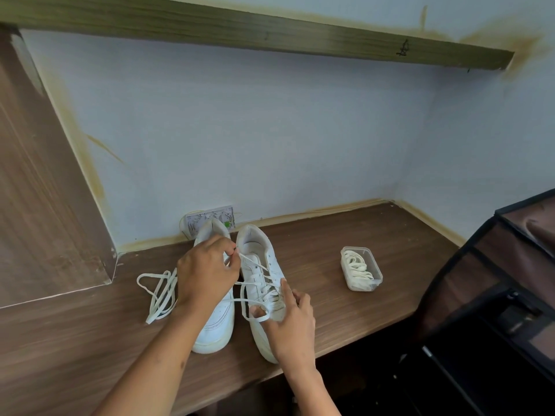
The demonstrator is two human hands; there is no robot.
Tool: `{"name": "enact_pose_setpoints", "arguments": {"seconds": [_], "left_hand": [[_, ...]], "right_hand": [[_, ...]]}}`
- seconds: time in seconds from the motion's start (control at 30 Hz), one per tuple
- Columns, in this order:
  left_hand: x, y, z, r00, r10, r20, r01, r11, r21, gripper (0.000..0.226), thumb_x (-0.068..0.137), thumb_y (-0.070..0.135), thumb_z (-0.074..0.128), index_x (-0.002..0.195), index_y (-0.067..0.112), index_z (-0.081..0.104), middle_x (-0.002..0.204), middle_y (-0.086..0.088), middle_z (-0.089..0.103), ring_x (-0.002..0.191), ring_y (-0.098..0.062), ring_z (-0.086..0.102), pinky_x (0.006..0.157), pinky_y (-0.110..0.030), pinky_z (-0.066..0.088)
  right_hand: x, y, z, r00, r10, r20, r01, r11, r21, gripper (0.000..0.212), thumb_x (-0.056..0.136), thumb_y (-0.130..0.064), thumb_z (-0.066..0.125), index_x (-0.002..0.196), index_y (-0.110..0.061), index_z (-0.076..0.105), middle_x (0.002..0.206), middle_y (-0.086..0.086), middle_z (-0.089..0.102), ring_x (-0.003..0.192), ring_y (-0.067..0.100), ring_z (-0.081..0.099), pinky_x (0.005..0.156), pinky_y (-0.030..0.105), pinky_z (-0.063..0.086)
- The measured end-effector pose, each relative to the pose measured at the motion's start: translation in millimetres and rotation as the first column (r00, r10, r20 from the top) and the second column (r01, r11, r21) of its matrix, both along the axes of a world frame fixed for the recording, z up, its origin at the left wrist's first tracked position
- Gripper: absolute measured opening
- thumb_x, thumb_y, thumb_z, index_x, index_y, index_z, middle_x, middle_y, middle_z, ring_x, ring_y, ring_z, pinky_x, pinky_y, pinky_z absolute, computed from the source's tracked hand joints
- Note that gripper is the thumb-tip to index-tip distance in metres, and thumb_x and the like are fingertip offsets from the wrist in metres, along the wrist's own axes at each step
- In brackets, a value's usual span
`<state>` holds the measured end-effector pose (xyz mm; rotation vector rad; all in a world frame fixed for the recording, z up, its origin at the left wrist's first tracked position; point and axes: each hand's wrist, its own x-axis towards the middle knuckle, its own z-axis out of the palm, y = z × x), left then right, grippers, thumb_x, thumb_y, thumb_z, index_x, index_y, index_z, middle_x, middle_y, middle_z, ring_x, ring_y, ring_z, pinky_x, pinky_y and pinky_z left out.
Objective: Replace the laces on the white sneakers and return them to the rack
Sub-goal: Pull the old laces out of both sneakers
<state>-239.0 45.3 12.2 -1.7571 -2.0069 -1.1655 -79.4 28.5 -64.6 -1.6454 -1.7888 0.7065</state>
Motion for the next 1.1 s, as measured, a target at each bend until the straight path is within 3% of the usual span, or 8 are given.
{"name": "enact_pose_setpoints", "arguments": {"seconds": [0.3, 0.47, 0.6, 0.67, 0.73, 0.83, 0.93, 1.1], "left_hand": [[3, -7, 7, 0.987, 0.085, 0.137, -0.064, 0.986, -0.154, 0.016, 0.077, 0.019, 0.071, 0.065, 0.022, 0.062, 0.084, 0.012, 0.07, 0.076, -0.023, 0.065, 0.071, -0.037, 0.05], [-3, -7, 7, 0.976, 0.16, 0.149, -0.09, 0.916, -0.39, 0.009, 0.079, 0.021, 0.067, 0.07, 0.022, 0.066, 0.083, 0.011, 0.069, 0.082, -0.02, 0.065, 0.069, -0.03, 0.047], [-2, -9, 3, 0.992, 0.121, 0.035, -0.081, 0.831, -0.55, 0.007, 0.082, 0.028, 0.062, 0.076, 0.024, 0.061, 0.083, 0.011, 0.063, 0.082, -0.016, 0.061, 0.066, -0.028, 0.039], [0, -10, 5, 0.994, 0.099, -0.038, -0.104, 0.834, -0.542, 0.009, 0.083, 0.035, 0.06, 0.083, 0.026, 0.061, 0.089, 0.013, 0.061, 0.086, -0.015, 0.06, 0.066, -0.028, 0.037], [2, -10, 7, 0.995, 0.079, -0.059, -0.099, 0.849, -0.519, 0.021, 0.084, 0.044, 0.059, 0.098, 0.029, 0.061, 0.103, 0.014, 0.058, 0.097, -0.015, 0.059, 0.071, -0.029, 0.039], [4, -6, 3, 0.998, -0.005, -0.057, -0.02, 0.907, -0.422, 0.029, 0.084, 0.048, 0.06, 0.107, 0.031, 0.063, 0.11, 0.014, 0.059, 0.102, -0.014, 0.057, 0.077, -0.03, 0.041], [10, 0, -11, 0.989, -0.148, -0.023, 0.133, 0.938, -0.319, 0.019, 0.083, 0.044, 0.067, 0.093, 0.029, 0.069, 0.102, 0.015, 0.063, 0.095, -0.013, 0.06, 0.08, -0.028, 0.041], [13, 9, -26, 0.982, -0.187, -0.032, 0.17, 0.94, -0.296, 0.031, 0.089, 0.049, 0.062, 0.093, 0.021, 0.075, 0.108, 0.014, 0.063, 0.089, -0.013, 0.062, 0.068, -0.023, 0.037]], "right_hand": [[0, 0, 0, 1.0, -0.008, 0.014, 0.008, 1.0, 0.013, 0.087, 0.083, -0.074, 0.048, 0.154, -0.032, 0.02, 0.137, -0.005, 0.034, 0.127, 0.013, 0.034, 0.108, 0.029, 0.028], [2, 1, 3, 1.0, 0.014, 0.017, -0.014, 1.0, -0.009, 0.09, 0.08, -0.075, 0.051, 0.153, -0.032, 0.021, 0.135, -0.004, 0.034, 0.127, 0.014, 0.034, 0.11, 0.031, 0.028], [10, 5, 11, 0.983, 0.067, -0.172, -0.09, 0.987, -0.132, 0.087, 0.073, -0.058, 0.059, 0.151, -0.031, 0.03, 0.132, -0.008, 0.035, 0.129, 0.014, 0.035, 0.111, 0.035, 0.032], [14, 8, 16, 0.958, 0.036, -0.286, -0.083, 0.985, -0.154, 0.076, 0.074, -0.045, 0.053, 0.147, -0.026, 0.04, 0.127, -0.009, 0.04, 0.121, 0.01, 0.042, 0.102, 0.028, 0.036], [15, 11, 18, 0.933, -0.013, -0.358, -0.034, 0.992, -0.124, 0.053, 0.088, -0.033, 0.052, 0.139, -0.021, 0.052, 0.123, -0.01, 0.047, 0.112, 0.005, 0.047, 0.095, 0.022, 0.037], [10, 20, 17, 0.926, -0.083, -0.369, 0.081, 0.996, -0.022, 0.033, 0.096, -0.035, 0.055, 0.124, -0.021, 0.066, 0.114, -0.013, 0.057, 0.104, -0.001, 0.055, 0.093, 0.021, 0.045], [1, 25, 14, 0.969, -0.094, -0.23, 0.122, 0.986, 0.112, 0.03, 0.091, -0.046, 0.062, 0.111, -0.025, 0.071, 0.103, -0.013, 0.063, 0.092, 0.002, 0.06, 0.079, 0.018, 0.047], [-2, 27, 14, 0.99, -0.142, 0.007, 0.136, 0.963, 0.231, 0.027, 0.091, -0.051, 0.059, 0.092, -0.027, 0.071, 0.085, -0.013, 0.062, 0.07, 0.005, 0.056, 0.056, 0.016, 0.034]]}}
